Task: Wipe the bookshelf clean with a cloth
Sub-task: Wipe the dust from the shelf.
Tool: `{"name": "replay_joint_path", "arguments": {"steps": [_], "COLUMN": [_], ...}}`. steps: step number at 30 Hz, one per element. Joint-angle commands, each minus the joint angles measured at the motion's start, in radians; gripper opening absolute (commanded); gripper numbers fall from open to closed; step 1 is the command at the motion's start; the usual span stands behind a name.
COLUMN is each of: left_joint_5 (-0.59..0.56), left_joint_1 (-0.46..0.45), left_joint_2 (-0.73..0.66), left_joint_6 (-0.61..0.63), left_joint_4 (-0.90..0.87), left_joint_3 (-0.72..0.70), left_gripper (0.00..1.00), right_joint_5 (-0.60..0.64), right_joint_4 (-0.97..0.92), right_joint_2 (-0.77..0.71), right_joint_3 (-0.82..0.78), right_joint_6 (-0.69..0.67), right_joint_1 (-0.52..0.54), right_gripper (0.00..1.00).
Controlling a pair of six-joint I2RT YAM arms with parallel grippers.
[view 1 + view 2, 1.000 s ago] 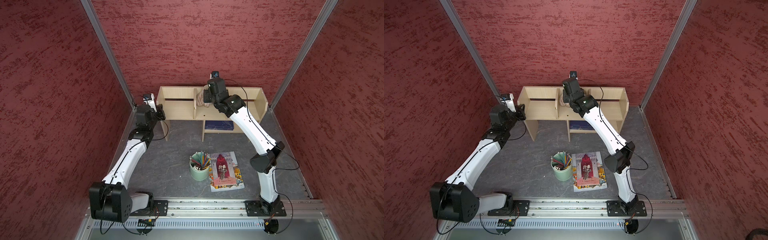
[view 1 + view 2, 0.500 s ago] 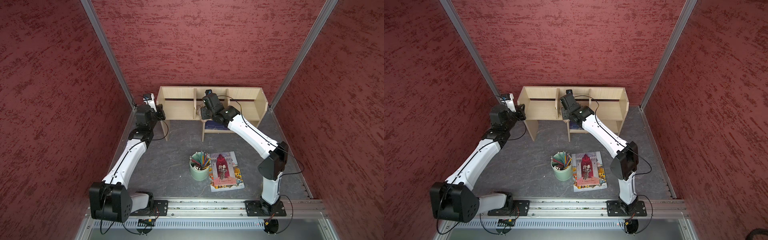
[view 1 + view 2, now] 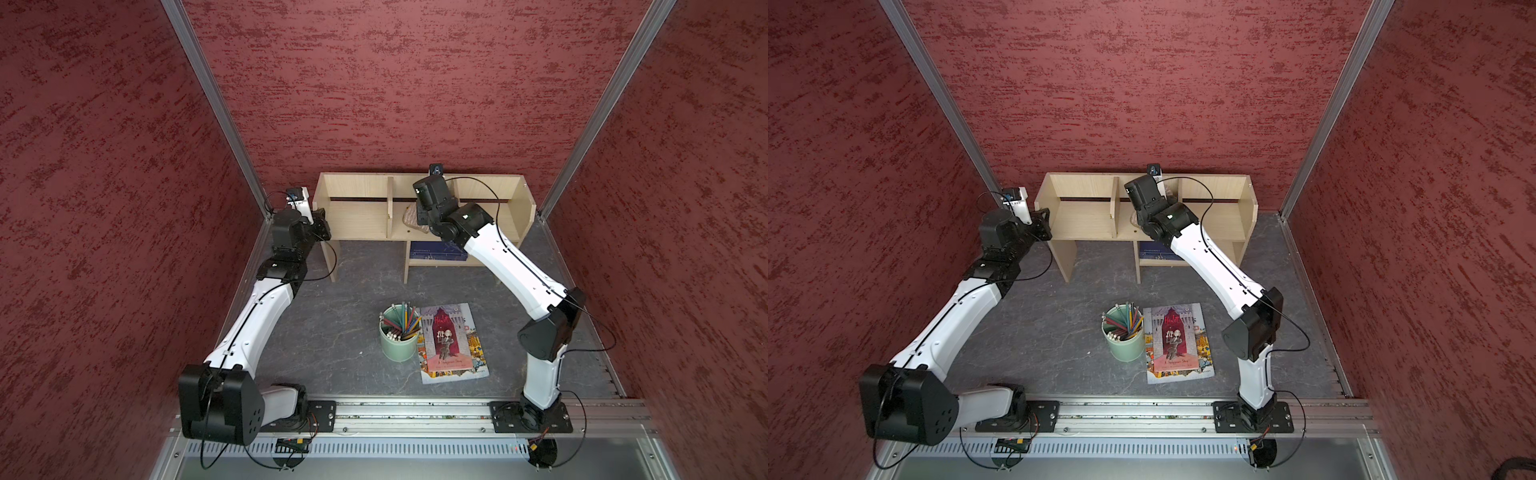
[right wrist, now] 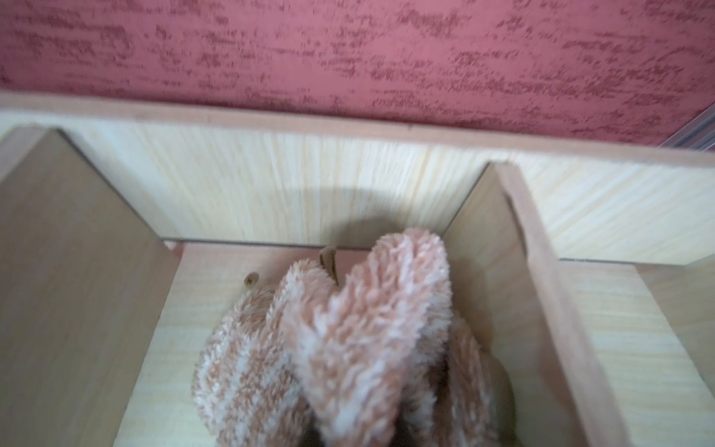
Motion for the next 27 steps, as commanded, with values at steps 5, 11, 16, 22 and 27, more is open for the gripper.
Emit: {"name": "replay_joint_path", "arguments": {"steps": [5,11,16,22,27], "left_joint_5": [0.139,0.14,0.143,0.143,0.145], "left_joint_1": [-0.028,-0.028,-0.028,-0.028,-0.029], "left_joint_2": [-0.021,-0.017,-0.012,-0.009,-0.009], "left_joint_6": [-0.085,-0.085,-0.088,-0.088,-0.088], "left_joint_4": [-0.011,-0.009,-0.009,-0.008,-0.009], "left_joint_3": [0.0,-0.001,0.0,-0.001,0.0], "left_gripper": [0.0,0.0,0.0,0.0,0.0], "right_joint_5": [-0.095,-0.193,-0.234,-0.192,-0.179], "right_joint_4": [0.05,0.095,0.153,0.181,0.164], "right_joint_2": [0.148,0.157,0.064,-0.066,-0.109], "right_joint_3": [0.243,0.232,0.034,-0.195,-0.257], "right_joint_6": [0.0,0.026,0.046,0.044,0.009], "right_joint_1": [-0.001,0.013,0.022,0.022,0.021], "right_gripper": [0.0,0.0,0.0,0.0,0.0]}}
